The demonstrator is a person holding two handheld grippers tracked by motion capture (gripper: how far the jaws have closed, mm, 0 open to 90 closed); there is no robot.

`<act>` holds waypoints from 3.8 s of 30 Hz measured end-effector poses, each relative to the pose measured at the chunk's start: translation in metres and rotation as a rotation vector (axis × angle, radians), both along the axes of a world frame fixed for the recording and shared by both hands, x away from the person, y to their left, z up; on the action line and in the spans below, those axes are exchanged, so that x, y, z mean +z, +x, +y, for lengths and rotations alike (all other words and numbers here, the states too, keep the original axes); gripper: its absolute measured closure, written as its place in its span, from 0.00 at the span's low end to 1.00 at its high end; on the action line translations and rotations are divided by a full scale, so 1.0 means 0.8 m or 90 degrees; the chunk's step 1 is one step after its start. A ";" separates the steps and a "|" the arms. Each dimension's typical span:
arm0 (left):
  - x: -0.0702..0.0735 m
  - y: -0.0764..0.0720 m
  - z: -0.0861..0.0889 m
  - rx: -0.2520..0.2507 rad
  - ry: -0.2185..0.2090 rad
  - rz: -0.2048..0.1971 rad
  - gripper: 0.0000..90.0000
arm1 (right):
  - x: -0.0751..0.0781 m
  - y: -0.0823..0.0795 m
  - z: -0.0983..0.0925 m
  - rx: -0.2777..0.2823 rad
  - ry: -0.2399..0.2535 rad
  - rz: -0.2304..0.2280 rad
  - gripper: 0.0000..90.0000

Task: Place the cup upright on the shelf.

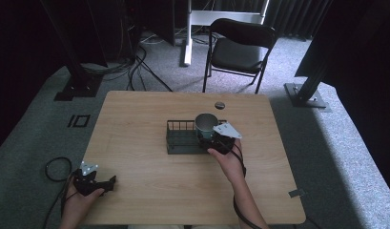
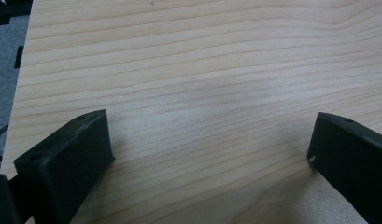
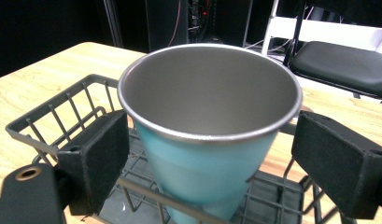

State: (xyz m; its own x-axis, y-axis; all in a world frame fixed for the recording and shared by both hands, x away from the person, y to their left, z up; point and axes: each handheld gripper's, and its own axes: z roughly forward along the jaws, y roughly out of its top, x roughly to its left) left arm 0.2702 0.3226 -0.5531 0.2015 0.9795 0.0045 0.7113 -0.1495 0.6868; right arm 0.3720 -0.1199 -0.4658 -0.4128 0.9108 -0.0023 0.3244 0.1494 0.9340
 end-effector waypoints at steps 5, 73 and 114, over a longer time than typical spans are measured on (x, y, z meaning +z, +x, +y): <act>0.000 0.000 0.000 -0.001 0.001 0.001 0.00 | -0.003 -0.007 -0.007 0.000 -0.005 0.000 0.12; 0.000 0.000 0.000 -0.001 0.002 0.001 0.00 | -0.078 -0.074 -0.149 -0.076 -0.028 0.079 0.12; 0.000 0.000 0.000 -0.001 0.002 0.001 0.00 | -0.104 -0.106 -0.197 0.117 -0.133 0.194 0.15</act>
